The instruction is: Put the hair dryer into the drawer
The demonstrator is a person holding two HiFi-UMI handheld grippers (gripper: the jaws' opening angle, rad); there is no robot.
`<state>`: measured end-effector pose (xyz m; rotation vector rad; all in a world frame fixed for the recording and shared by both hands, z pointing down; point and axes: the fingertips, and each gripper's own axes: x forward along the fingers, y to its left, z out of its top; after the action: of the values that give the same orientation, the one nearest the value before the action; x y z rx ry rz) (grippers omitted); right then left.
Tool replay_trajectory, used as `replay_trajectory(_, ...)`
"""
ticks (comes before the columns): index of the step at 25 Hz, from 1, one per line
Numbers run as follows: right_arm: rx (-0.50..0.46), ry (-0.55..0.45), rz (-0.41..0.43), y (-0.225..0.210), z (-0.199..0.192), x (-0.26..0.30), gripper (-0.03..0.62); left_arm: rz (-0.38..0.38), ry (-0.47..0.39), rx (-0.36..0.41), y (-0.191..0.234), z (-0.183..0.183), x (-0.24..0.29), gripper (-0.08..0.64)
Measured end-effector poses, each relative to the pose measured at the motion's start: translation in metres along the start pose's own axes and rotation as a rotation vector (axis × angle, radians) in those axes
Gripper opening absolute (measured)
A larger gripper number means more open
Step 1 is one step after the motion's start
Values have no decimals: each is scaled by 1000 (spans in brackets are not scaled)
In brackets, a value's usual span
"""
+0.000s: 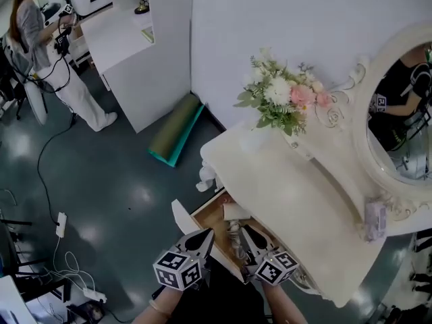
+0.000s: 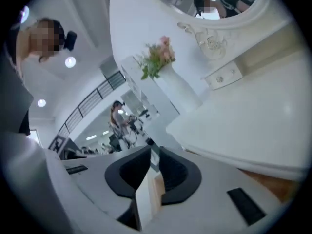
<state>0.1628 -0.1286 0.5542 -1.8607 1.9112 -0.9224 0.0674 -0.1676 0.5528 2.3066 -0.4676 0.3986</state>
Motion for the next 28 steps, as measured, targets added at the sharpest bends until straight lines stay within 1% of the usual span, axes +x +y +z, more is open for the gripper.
replay_trajectory(1, 25, -62, 4, 5, 12, -3, 37, -16, 4, 6, -3, 1, 2, 22)
replay_trajectory(2, 39, -109, -3, 10, 22, -6, 21, -31, 8, 14, -7, 2, 4, 22)
replay_trajectory(3, 35, -134, -12, 14, 28, -9, 21, -45, 11, 22, -11, 3, 6, 23)
replay_trajectory(4, 11, -142, -20, 19, 30, -11, 20, -58, 14, 29, -15, 3, 7, 22)
replay_trajectory(7, -108, -120, -53, 32, 30, -15, 20, -95, 16, 45, -26, 5, 9, 23)
replay_trajectory(10, -168, -133, -115, 36, 33, -16, 20, -125, 25, 66, -34, 5, 13, 22)
replay_trajectory(13, -188, -145, -167, 36, 37, -22, 20, -156, 46, 85, -42, 5, 17, 22)
replay_trajectory(17, -232, -156, -216, 33, 41, -33, 20, -205, 61, 135, -53, 14, 26, 23)
replay_trajectory(22, -228, -197, -283, 24, 44, -48, 20, -268, 76, 195, -70, 18, 37, 22)
replay_trajectory(25, -234, -223, -309, 22, 46, -54, 20, -307, 86, 238, -81, 18, 39, 22)
replay_trajectory(28, -232, -256, -332, 19, 51, -60, 20, -329, 89, 264, -86, 18, 38, 22)
